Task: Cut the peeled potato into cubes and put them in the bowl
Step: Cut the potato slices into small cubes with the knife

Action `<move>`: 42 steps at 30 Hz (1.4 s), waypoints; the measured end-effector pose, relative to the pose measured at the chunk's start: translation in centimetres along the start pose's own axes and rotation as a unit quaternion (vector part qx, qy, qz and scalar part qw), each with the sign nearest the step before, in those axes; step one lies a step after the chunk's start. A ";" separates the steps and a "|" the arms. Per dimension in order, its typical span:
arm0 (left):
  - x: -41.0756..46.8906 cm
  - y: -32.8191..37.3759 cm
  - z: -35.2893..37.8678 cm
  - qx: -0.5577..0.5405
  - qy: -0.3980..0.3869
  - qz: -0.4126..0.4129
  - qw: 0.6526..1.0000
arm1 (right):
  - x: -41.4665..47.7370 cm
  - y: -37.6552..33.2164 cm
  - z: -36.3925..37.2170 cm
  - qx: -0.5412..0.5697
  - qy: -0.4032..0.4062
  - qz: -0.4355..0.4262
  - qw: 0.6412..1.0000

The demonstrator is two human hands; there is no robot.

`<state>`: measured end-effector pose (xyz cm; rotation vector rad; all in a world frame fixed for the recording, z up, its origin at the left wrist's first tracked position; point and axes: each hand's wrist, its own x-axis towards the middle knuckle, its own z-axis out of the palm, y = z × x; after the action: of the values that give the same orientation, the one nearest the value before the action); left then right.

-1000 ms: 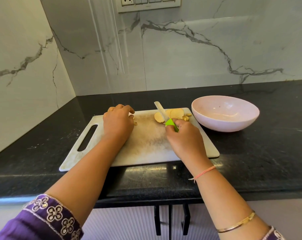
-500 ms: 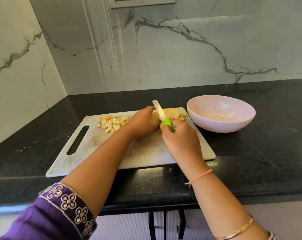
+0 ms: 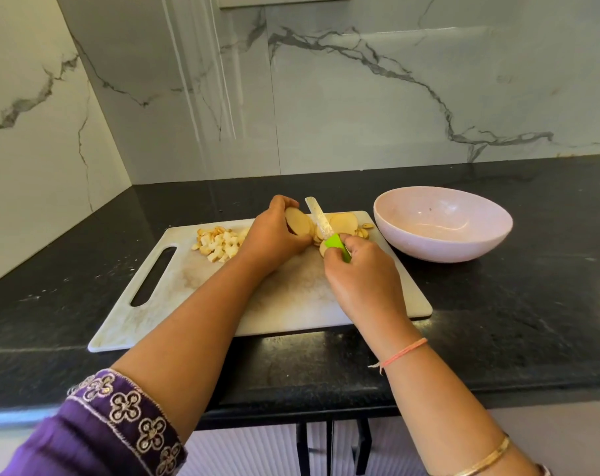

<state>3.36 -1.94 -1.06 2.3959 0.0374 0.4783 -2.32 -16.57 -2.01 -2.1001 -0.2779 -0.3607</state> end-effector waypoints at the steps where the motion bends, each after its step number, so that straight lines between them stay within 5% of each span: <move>1: 0.0 0.0 -0.2 -0.002 0.010 -0.007 1.000 | 0.0 0.0 0.0 0.001 0.000 0.001 1.000; 22: -1.1 -0.6 -1.3 -0.053 -0.014 -0.026 0.998 | -0.2 -0.2 0.1 -0.012 0.011 0.000 1.000; 32: -2.2 -0.9 -2.8 0.146 -0.098 0.014 0.984 | -0.2 -0.2 -0.2 -0.028 0.004 -0.009 1.000; 42: -2.7 -1.8 -3.1 0.098 -0.081 -0.031 0.991 | -0.3 -1.3 -0.7 -0.124 -0.060 -0.039 0.990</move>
<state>-0.01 0.96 -0.95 2.6105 0.0905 0.2601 -3.17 -16.55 -0.78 -2.3647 -0.4048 -0.3282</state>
